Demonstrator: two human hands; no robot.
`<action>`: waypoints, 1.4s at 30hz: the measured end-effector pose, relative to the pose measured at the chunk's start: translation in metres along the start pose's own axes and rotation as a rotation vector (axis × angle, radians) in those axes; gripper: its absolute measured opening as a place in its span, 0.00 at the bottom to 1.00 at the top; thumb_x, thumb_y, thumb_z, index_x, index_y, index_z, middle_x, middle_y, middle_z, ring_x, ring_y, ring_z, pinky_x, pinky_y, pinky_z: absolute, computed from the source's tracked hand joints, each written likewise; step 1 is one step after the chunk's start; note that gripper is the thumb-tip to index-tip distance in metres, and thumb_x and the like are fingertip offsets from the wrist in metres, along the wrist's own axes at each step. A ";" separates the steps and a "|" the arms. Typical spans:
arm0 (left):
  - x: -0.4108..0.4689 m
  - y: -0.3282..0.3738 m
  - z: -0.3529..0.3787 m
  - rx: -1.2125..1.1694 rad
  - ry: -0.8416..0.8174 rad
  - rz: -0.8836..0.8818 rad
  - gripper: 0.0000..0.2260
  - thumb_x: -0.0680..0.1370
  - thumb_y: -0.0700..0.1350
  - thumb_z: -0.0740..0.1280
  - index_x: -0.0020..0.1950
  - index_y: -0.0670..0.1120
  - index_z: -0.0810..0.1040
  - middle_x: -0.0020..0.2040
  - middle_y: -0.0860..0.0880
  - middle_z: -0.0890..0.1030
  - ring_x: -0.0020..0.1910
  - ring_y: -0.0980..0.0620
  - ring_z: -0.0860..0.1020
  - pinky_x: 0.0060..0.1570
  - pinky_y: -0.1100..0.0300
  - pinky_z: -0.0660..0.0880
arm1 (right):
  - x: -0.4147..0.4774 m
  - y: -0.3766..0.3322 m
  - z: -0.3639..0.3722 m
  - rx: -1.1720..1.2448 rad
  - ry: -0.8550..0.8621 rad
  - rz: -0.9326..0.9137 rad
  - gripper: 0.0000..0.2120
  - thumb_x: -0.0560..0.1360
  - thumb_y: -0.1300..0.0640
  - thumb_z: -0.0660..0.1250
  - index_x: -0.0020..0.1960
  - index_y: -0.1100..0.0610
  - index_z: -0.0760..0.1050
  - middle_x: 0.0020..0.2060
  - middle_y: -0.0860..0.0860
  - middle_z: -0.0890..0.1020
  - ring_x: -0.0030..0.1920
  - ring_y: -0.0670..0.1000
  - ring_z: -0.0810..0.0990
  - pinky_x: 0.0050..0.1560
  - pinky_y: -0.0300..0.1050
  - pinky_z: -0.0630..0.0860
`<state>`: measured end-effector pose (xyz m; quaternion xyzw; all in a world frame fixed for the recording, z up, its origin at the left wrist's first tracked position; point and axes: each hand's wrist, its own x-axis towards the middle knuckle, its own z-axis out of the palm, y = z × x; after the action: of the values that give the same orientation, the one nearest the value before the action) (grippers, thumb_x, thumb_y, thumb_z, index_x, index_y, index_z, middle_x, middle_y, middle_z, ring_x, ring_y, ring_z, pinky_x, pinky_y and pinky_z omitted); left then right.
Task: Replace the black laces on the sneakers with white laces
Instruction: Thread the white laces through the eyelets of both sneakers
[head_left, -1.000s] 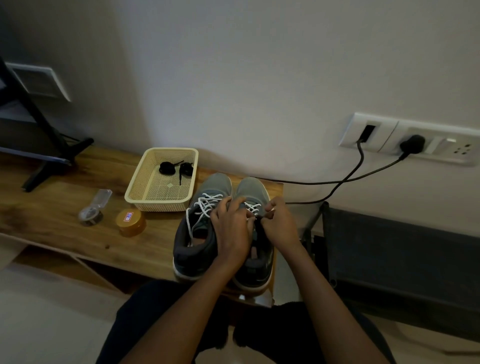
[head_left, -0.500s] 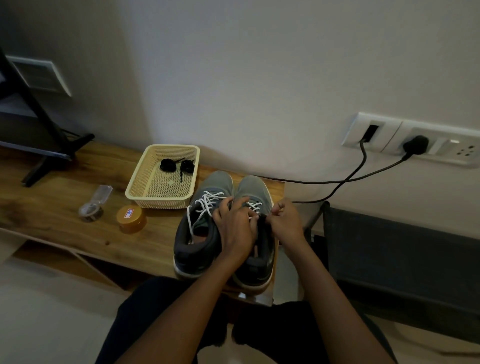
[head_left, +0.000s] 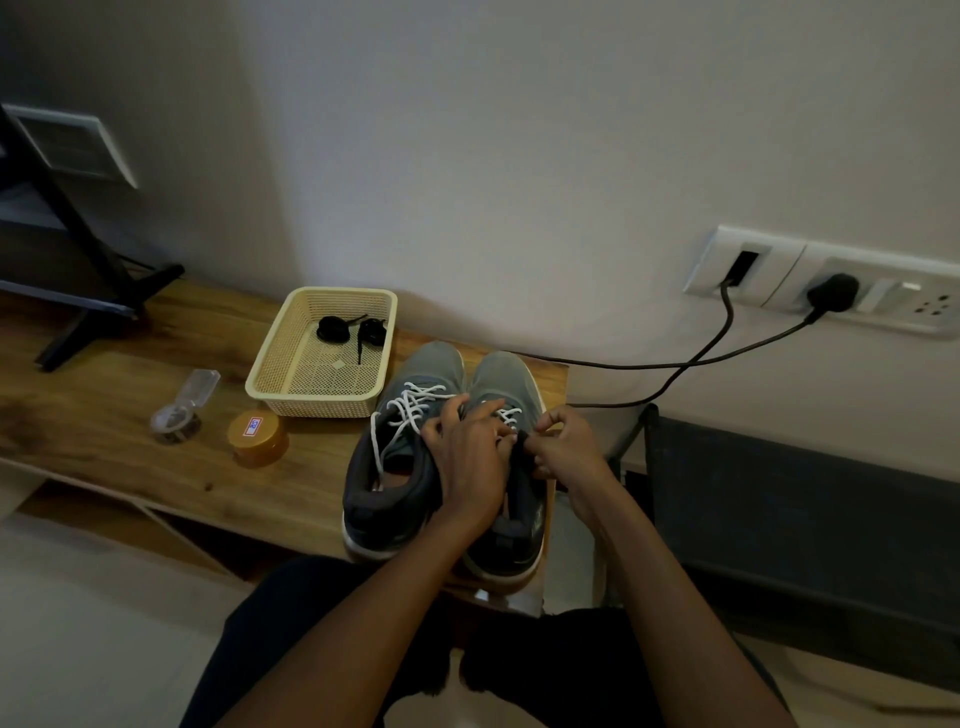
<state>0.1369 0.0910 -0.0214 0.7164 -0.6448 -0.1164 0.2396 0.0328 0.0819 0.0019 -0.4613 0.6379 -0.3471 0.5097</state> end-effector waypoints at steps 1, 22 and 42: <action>0.000 0.000 0.000 0.009 -0.004 0.004 0.11 0.78 0.50 0.64 0.58 0.54 0.80 0.68 0.60 0.71 0.72 0.54 0.56 0.60 0.56 0.47 | 0.000 0.000 0.000 -0.021 -0.019 0.002 0.12 0.72 0.69 0.65 0.42 0.55 0.66 0.38 0.54 0.75 0.35 0.49 0.73 0.31 0.40 0.70; 0.023 0.003 -0.029 0.289 -0.180 0.130 0.04 0.74 0.51 0.68 0.48 0.56 0.80 0.75 0.56 0.61 0.76 0.49 0.48 0.68 0.41 0.37 | 0.035 -0.005 -0.024 -0.229 -0.208 -0.087 0.11 0.73 0.69 0.67 0.36 0.56 0.77 0.31 0.50 0.77 0.25 0.40 0.73 0.28 0.32 0.70; 0.023 0.000 -0.022 0.278 -0.163 0.169 0.08 0.77 0.50 0.66 0.55 0.55 0.79 0.73 0.57 0.65 0.75 0.51 0.53 0.67 0.47 0.43 | 0.037 0.002 -0.016 -0.362 -0.189 -0.248 0.04 0.74 0.66 0.67 0.43 0.61 0.81 0.35 0.48 0.78 0.36 0.43 0.76 0.38 0.34 0.73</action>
<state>0.1507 0.0723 0.0006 0.6742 -0.7297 -0.0634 0.0942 0.0151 0.0474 -0.0080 -0.6506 0.5776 -0.2422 0.4294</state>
